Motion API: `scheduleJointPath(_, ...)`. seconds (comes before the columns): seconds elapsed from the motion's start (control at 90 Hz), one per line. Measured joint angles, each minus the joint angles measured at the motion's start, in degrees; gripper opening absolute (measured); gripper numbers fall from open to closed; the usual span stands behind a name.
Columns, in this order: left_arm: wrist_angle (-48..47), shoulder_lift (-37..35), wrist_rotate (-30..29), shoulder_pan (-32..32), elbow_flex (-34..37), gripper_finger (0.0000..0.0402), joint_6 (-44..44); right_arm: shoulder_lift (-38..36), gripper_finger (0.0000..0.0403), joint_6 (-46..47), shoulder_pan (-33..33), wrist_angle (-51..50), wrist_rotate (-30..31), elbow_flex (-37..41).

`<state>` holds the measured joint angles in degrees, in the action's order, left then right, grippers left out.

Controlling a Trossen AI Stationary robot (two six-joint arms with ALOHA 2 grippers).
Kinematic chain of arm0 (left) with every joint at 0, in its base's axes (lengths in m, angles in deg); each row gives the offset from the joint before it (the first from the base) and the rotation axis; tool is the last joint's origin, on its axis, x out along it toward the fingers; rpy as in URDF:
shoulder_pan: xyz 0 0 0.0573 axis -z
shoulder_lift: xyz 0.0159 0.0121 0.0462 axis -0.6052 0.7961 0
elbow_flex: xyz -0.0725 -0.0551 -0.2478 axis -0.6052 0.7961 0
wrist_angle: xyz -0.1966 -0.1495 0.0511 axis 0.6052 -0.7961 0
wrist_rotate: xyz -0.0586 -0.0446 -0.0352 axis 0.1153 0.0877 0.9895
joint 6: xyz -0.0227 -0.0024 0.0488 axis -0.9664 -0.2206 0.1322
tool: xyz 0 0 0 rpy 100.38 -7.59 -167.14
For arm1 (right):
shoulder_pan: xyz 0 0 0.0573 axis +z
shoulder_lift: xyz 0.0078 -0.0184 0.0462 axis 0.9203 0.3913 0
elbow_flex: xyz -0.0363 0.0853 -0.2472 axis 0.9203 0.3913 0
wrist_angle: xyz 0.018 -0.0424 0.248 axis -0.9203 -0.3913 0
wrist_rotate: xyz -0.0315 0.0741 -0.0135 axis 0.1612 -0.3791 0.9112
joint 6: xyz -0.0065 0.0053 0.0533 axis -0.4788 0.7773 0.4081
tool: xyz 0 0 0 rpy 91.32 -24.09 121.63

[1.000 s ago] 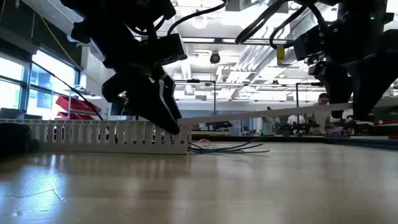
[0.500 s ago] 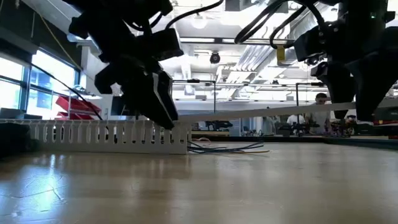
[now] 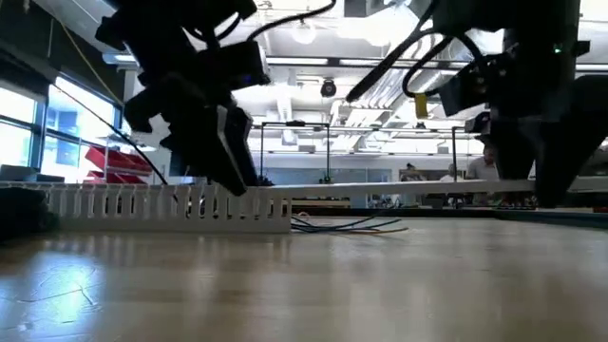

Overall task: Ziptie cables
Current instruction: Close the white cable duct

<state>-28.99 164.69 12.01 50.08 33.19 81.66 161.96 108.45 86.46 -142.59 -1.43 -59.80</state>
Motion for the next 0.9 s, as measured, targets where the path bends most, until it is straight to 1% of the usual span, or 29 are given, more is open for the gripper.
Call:
scheduleJointPath(0.167,0.3,-1.1,-4.8,-0.1,0.0,0.0232,0.3,-3.9,0.0232,-1.2,-0.7,-3.0,2.4,-0.6)
scheduleJointPath(0.278,0.4,-0.9,-5.3,-0.9,0.0,0.0232,3.6,-5.7,0.0232,-1.2,-2.6,-2.4,2.7,1.1)
scheduleJointPath(0.511,0.5,1.2,-5.0,-1.9,0.0,0.0232,4.9,-5.8,0.0232,-4.5,-5.3,4.3,1.1,5.7)
scheduleJointPath(0.6,0.6,1.9,-5.4,-1.9,0.0,0.0232,4.7,-5.8,0.0232,-5.4,-5.9,4.4,1.0,6.0)
scheduleJointPath(0.689,0.6,2.3,-7.0,-1.9,0.0,0.0232,4.6,-5.8,0.0232,-6.1,-6.2,4.2,0.9,6.0)
scheduleJointPath(0.811,0.6,1.9,-8.2,-1.3,-0.1,0.0232,3.3,-5.9,0.0232,-6.8,-6.4,2.5,-0.5,5.5)
scheduleJointPath(0.9,1.3,1.4,-10.7,-0.5,-0.7,0.0232,2.0,-6.1,0.0232,-6.9,-6.4,1.0,-0.9,4.5)
